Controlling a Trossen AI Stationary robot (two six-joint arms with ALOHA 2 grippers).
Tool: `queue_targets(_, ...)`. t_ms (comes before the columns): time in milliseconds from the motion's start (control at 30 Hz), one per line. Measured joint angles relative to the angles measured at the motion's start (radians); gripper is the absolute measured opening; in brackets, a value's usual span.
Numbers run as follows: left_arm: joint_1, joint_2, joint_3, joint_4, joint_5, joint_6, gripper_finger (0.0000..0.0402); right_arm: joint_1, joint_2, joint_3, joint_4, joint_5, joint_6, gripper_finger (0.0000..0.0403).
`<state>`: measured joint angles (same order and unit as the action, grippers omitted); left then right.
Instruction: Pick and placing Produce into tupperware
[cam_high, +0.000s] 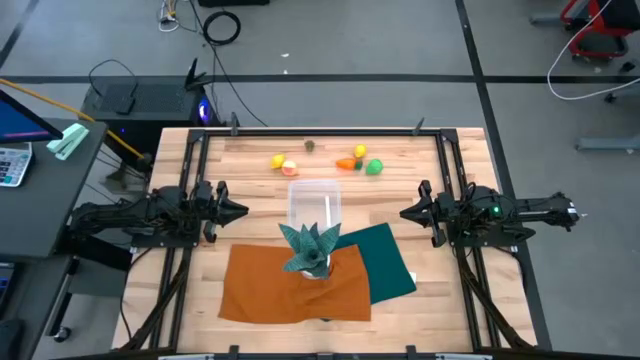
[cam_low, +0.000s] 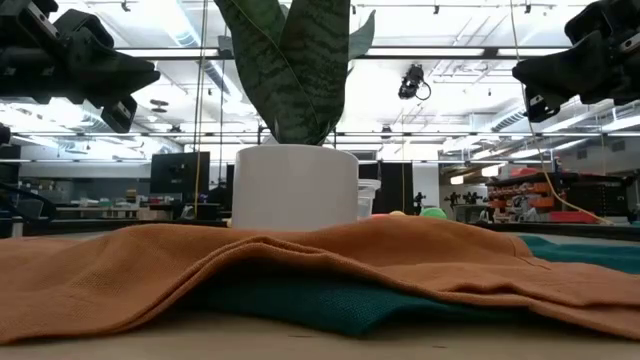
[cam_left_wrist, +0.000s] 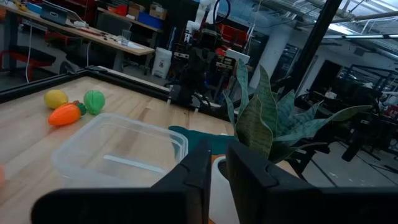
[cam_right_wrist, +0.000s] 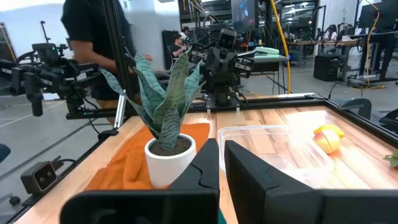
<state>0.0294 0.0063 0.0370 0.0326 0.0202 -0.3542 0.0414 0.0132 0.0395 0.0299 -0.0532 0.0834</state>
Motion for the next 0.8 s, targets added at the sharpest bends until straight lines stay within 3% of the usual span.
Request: queue_targets(800, 0.000, 0.000, 0.000, 0.000, 0.000, 0.000, 0.0052, 0.000, 0.000, 0.000, 0.000, 0.000, 0.000, 0.0000)
